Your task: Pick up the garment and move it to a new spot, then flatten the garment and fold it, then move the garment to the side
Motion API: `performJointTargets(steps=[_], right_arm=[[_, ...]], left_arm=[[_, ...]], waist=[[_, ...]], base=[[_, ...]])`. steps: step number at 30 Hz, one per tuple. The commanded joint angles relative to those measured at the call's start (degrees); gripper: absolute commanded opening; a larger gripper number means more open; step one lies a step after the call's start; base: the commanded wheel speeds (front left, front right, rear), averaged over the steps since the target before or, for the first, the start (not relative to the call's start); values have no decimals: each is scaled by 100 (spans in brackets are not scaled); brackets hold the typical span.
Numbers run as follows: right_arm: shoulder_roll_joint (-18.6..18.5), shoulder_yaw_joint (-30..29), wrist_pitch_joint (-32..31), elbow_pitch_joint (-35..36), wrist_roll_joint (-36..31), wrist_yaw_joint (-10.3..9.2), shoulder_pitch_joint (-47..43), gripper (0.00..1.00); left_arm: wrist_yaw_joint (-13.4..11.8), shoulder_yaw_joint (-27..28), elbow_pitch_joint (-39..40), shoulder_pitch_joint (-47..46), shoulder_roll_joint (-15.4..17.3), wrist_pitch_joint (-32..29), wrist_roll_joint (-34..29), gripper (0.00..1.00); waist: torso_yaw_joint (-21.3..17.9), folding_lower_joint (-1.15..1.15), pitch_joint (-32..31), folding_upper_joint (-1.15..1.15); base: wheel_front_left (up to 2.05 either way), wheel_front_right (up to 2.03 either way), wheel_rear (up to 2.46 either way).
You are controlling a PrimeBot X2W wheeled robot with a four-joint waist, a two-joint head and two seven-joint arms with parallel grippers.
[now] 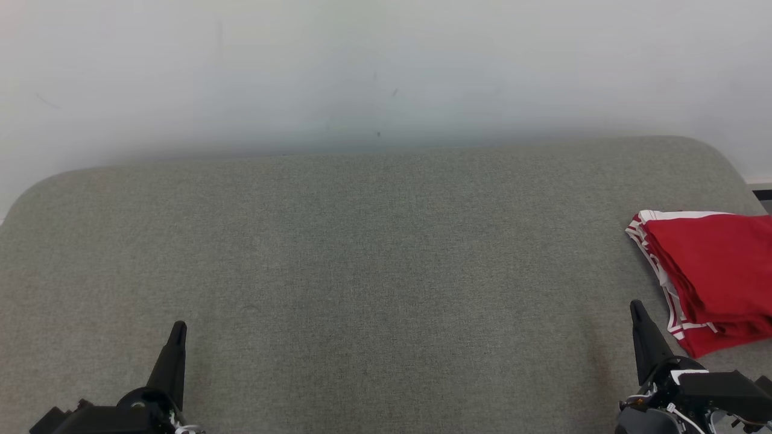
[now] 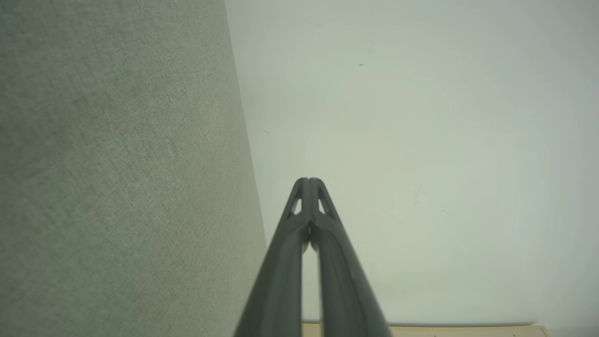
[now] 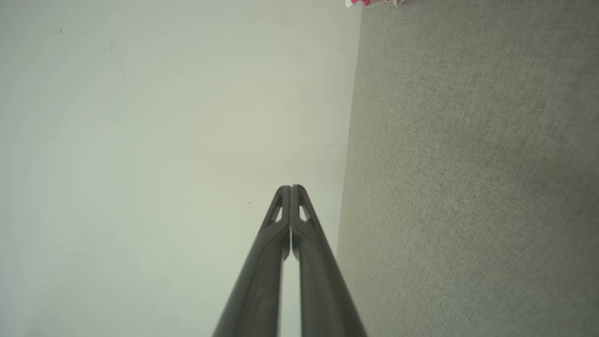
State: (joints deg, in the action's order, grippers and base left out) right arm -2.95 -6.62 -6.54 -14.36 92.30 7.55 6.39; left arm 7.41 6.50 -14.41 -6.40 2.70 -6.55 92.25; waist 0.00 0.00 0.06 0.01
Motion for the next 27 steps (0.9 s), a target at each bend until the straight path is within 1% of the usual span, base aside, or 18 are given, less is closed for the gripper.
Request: performJointTargets(steps=[1,27], right_arm=[[14,-13,-17,14,7,-12,28,0],[14,-10,-16,14,5,-12,27,0]], left_arm=[[19,20,19,-37,34,-24,23,0],[19,19,19,-36,33,-24,22,0]], waist=[[0,0,0,-1],[0,0,0,-1]], base=[[0,0,0],[0,0,0]])
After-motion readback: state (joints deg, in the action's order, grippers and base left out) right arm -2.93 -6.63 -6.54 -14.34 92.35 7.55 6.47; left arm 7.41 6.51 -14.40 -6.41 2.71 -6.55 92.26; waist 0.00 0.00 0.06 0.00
